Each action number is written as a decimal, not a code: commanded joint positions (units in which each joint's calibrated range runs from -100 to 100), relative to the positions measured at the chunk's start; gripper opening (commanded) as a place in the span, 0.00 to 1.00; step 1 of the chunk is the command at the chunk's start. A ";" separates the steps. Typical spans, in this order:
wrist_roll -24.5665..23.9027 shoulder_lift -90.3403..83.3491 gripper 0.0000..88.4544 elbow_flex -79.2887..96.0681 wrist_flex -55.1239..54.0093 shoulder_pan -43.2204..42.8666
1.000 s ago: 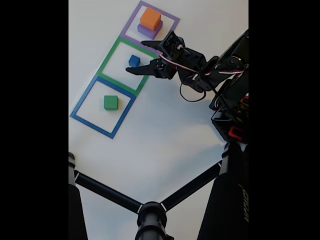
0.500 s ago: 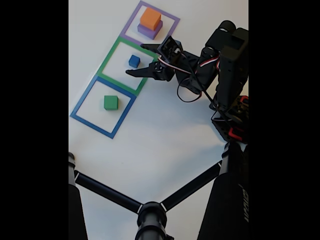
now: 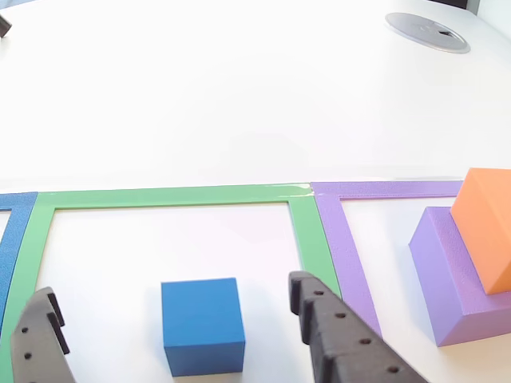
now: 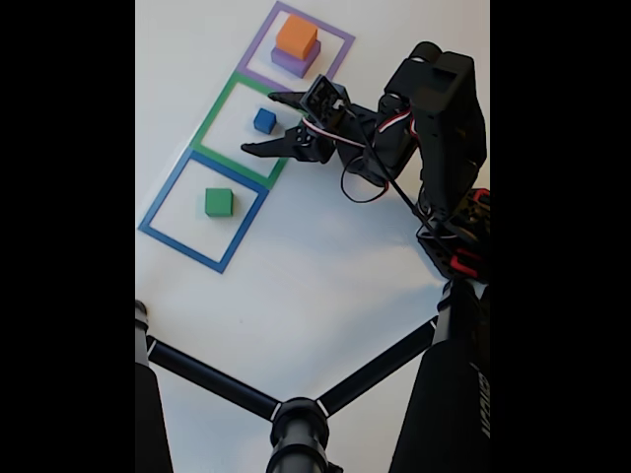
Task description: Tower of hanoi
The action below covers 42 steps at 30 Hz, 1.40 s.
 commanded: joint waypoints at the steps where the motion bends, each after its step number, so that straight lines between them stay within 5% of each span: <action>1: 0.00 -0.27 0.38 -0.52 -1.31 -1.55; 10: 0.00 0.37 0.33 0.57 -1.31 -1.93; 20: 0.00 0.86 0.16 0.57 -0.99 -2.89; 42: 0.00 -1.40 0.06 0.94 0.96 -4.14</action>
